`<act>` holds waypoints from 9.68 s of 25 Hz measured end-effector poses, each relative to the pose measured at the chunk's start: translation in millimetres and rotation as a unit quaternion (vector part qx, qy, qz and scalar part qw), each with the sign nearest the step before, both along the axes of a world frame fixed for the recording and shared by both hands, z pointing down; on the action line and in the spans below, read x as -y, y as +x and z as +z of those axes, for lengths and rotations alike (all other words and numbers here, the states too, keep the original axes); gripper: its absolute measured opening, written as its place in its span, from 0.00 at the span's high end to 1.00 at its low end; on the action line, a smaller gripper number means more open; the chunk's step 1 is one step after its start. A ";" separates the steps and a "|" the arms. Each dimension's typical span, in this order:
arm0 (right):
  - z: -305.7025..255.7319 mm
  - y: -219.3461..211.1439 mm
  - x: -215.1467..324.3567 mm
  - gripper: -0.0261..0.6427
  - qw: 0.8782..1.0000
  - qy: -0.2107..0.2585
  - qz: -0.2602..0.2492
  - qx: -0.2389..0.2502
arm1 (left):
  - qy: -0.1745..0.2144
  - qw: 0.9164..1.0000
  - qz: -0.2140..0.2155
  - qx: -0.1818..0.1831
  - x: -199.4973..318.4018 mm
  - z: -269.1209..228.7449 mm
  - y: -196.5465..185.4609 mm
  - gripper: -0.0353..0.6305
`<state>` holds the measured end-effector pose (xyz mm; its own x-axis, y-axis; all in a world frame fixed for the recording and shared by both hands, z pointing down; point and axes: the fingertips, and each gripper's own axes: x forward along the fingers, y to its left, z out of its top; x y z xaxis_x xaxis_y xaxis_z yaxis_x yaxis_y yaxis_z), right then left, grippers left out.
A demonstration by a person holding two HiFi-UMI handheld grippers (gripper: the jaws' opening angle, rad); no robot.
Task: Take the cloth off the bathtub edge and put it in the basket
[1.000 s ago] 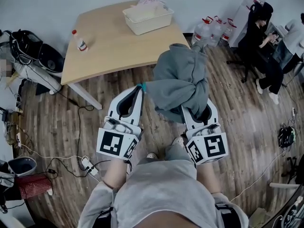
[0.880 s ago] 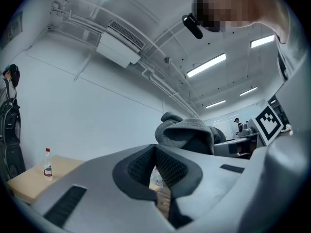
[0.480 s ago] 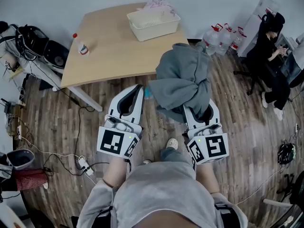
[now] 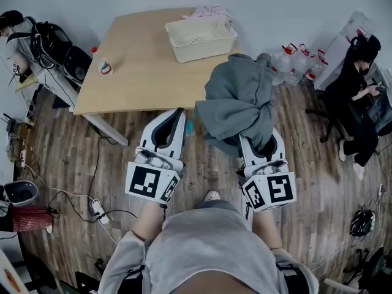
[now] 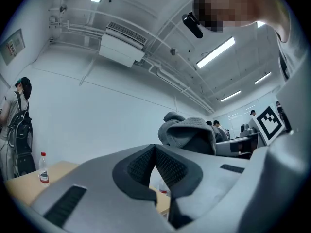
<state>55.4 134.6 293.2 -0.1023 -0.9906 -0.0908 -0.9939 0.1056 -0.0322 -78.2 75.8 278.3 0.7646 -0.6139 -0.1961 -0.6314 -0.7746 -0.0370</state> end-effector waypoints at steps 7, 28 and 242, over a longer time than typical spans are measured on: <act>2.2 47.8 21.5 0.67 1.000 0.000 -0.021 0.003 | 0.003 1.000 -0.018 0.000 16.4 -1.5 47.1 0.95; 10.2 77.7 104.6 0.67 0.999 -0.008 -0.025 0.020 | -0.013 1.000 -0.023 0.002 102.8 6.0 76.5 0.95; 23.7 69.1 296.1 0.95 0.992 -0.051 -0.118 0.006 | -0.019 0.999 0.024 0.010 241.1 13.5 91.5 0.95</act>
